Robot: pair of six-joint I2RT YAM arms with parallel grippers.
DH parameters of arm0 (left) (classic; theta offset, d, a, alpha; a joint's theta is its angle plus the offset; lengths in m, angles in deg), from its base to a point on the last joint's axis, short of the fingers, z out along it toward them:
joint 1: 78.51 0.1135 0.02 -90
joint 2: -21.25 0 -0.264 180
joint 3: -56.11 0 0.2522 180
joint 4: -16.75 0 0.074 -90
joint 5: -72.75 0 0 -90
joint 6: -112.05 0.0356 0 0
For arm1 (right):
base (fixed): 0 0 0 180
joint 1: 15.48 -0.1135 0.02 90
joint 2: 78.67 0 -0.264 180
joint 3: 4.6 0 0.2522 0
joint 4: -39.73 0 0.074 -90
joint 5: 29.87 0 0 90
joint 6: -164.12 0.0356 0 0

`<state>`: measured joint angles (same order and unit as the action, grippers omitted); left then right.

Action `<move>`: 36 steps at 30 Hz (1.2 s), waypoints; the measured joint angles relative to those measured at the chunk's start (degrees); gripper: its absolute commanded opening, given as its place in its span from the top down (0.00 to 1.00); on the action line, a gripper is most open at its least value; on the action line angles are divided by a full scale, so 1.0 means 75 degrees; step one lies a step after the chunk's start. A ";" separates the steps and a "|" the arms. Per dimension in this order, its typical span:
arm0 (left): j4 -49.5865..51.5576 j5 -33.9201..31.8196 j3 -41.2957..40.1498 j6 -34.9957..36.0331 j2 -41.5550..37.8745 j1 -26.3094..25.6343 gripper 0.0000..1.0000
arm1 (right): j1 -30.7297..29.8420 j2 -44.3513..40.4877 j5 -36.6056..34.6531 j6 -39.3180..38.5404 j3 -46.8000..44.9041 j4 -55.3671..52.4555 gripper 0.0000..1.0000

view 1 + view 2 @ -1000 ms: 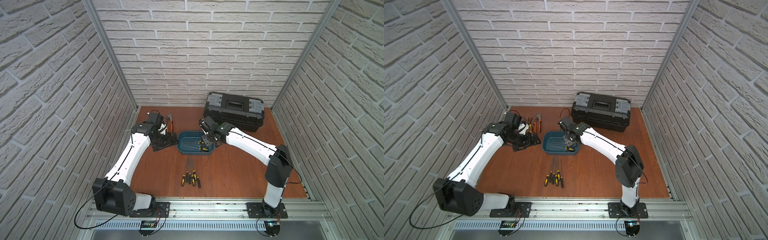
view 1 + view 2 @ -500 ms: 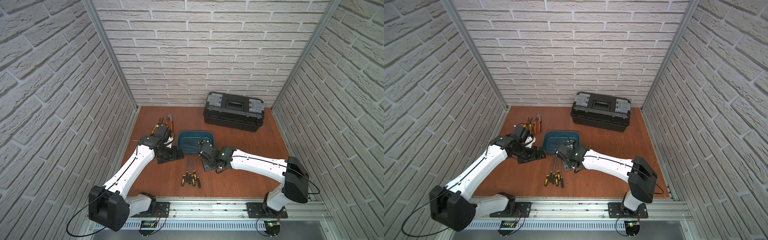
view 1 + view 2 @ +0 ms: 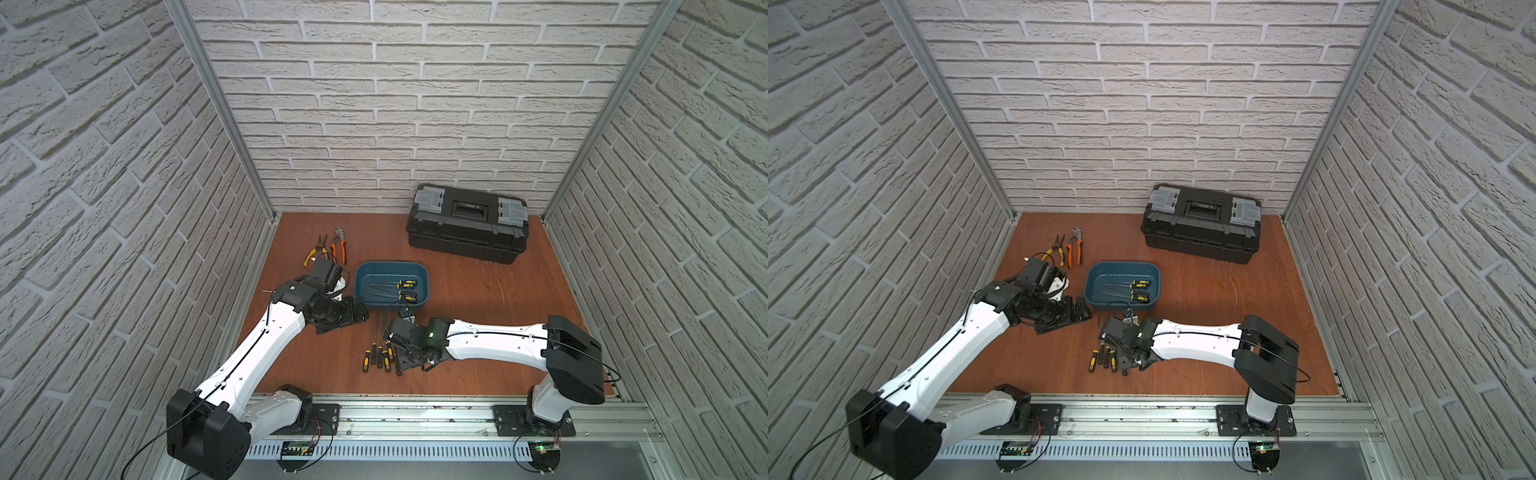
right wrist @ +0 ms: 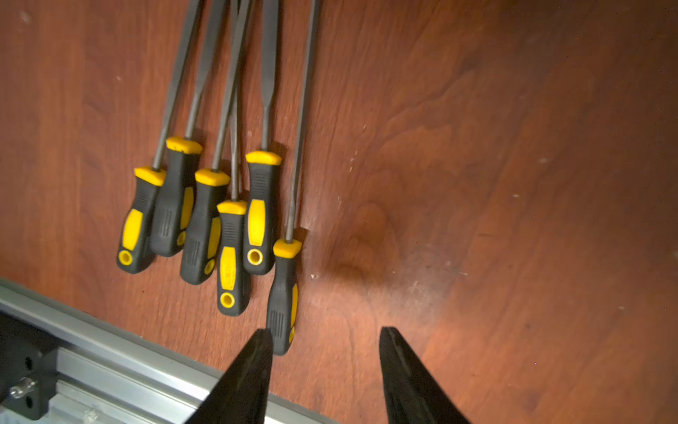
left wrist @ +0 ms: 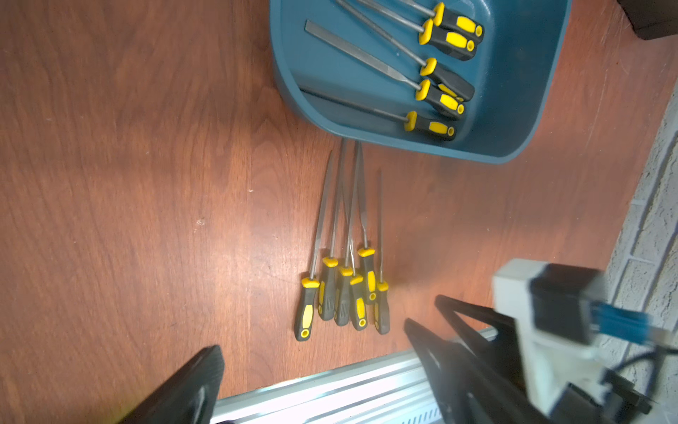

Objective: Put the file tool into the storage box
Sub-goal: Pick up the file tool from the center of the board.

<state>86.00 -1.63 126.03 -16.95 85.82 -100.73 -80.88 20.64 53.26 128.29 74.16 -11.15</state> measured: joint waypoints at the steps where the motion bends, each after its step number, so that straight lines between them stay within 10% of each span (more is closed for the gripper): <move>1: 0.0003 -0.0017 -0.0020 -0.0029 -0.0020 0.0000 0.02 | -0.0047 0.0169 0.0050 0.0006 0.0050 0.0000 0.50; 36: 0.0082 -0.0227 -0.0038 -0.0175 -0.0248 0.0003 0.02 | -0.0157 0.1244 -0.0114 0.0050 0.0737 -0.0863 0.80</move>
<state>86.61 -3.33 125.74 -18.27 83.96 -100.70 -82.06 29.97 52.41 128.67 79.69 -17.62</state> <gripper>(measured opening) 0.983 0.227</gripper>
